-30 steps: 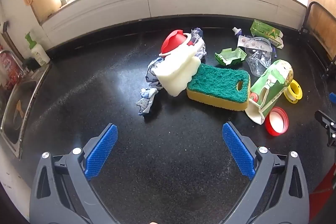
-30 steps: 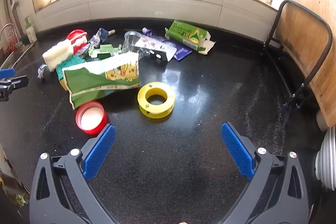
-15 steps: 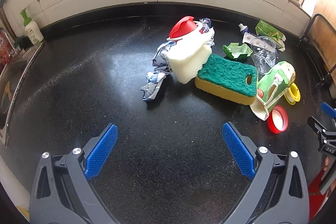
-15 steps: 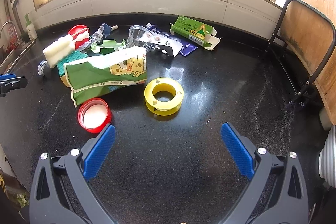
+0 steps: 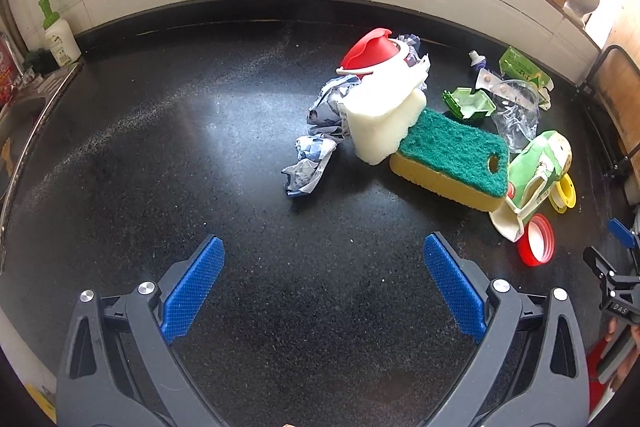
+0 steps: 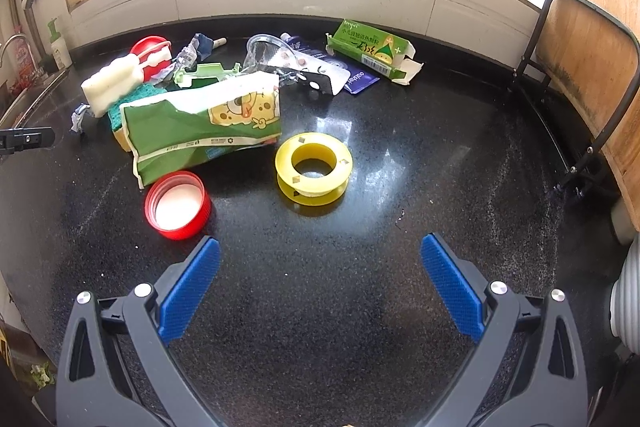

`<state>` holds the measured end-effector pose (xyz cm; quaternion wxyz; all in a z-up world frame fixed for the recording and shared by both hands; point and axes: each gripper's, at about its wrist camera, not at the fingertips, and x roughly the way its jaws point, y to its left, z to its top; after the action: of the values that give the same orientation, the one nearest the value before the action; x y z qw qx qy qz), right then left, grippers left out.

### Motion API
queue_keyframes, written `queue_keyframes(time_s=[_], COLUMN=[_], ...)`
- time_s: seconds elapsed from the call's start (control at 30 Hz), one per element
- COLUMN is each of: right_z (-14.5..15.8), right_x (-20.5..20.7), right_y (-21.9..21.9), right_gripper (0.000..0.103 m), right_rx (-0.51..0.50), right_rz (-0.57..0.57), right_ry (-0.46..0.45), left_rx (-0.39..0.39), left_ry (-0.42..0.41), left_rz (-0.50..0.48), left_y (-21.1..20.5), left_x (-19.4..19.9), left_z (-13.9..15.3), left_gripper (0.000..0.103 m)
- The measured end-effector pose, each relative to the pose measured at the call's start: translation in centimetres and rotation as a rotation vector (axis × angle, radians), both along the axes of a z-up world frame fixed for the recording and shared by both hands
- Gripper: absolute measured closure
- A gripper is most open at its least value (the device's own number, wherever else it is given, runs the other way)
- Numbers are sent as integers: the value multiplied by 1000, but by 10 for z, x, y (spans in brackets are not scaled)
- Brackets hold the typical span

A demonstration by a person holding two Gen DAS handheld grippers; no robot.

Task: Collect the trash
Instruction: 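Approach the countertop trash with both open grippers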

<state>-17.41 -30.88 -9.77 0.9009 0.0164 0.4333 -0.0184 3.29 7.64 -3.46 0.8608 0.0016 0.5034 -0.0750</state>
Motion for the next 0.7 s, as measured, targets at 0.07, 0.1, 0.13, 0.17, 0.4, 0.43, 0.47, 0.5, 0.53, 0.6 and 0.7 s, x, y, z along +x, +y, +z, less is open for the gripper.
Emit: queue_keyframes(time_s=[0.07, 0.1, 0.13, 0.17, 0.4, 0.43, 0.47, 0.5, 0.53, 0.6, 0.7], right_z=[-1, -2, -3, -4, -10, -10, -10, -10, -10, -10, -10], right_x=[0, 0, 0, 0, 2, 2, 2, 3, 3, 3, 4], right_y=[-1, -2, -2, -3, -1, 0, 0, 1, 1, 2, 3], right_gripper=[6, 6, 6, 6, 6, 6, 6, 6, 6, 6, 6], right_rx=[2, 3, 3, 6, -2, -2, -1, 0, -1, -2, -3], right_rz=[-4, -6, -9, -11, -3, -1, 1, 3, 4, 7, 10], right_ry=[4, 6, 2, 2, 20, 20, 22, 22, 22, 23, 26], left_rx=[13, 20, 24, 31, 56, 58, 59, 59, 61, 67, 69], left_ry=[7, 9, 9, 10, 13, 14, 16, 18, 19, 20, 21], left_rz=[-3, -5, -6, -7, -8, -9, -11, -12, -13, -18, -20], left_y=[-3, -5, -5, -5, -4, -5, -5, -5, -6, -6, -7], left_x=[0, 1, 0, 0, 0, 0, 0, 0, -1, -1, -1], left_z=[-3, -4, -5, -7, -11, -11, -12, -13, -13, -13, -14], left_gripper=[6, 6, 6, 6, 6, 6, 6, 6, 6, 6, 6])
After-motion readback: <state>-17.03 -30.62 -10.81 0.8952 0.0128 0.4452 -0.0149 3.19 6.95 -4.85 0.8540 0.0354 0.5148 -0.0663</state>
